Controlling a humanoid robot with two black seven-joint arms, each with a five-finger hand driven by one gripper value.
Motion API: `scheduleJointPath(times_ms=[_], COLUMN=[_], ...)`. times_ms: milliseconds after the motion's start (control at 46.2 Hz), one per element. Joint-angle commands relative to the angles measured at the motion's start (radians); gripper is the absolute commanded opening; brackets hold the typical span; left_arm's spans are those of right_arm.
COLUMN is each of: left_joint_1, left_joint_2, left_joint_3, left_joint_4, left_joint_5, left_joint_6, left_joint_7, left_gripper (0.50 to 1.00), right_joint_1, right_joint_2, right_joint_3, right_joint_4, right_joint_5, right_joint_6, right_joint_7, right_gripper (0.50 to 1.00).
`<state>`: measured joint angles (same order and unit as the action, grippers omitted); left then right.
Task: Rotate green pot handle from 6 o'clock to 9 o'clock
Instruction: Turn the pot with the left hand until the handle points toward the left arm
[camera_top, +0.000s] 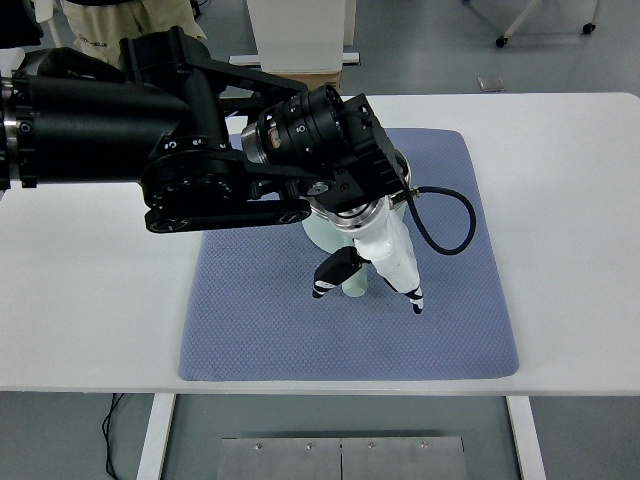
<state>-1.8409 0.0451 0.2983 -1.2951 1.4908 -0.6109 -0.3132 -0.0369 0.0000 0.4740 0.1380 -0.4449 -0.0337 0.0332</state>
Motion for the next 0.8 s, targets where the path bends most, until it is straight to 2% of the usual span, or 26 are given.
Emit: scheduleJointPath(times_ms=[0, 173, 779], left_joint_1=[-0.014, -0.044, -0.083], left_joint_2=[0.010, 0.030, 0.033], left_joint_3=[0.001, 0.024, 0.168], left_joint_4=[-0.027, -0.072, -0.073], left_joint_5=[-0.001, -0.003, -0.012], left_joint_6=[0.000, 0.000, 0.000], left_joint_7=[0.000, 0.000, 0.000], left_gripper=[1.000, 1.000, 1.000], right_joint_1=[0.000, 0.000, 0.000], right_joint_2=[0.000, 0.000, 0.000], right_joint_3=[0.000, 0.000, 0.000], right_joint_4=[0.000, 0.000, 0.000], right_joint_5=[0.000, 0.000, 0.000], right_joint_6=[0.000, 0.000, 0.000], right_joint_7=[0.001, -0.001, 0.001], right_gripper=[1.000, 1.000, 1.000])
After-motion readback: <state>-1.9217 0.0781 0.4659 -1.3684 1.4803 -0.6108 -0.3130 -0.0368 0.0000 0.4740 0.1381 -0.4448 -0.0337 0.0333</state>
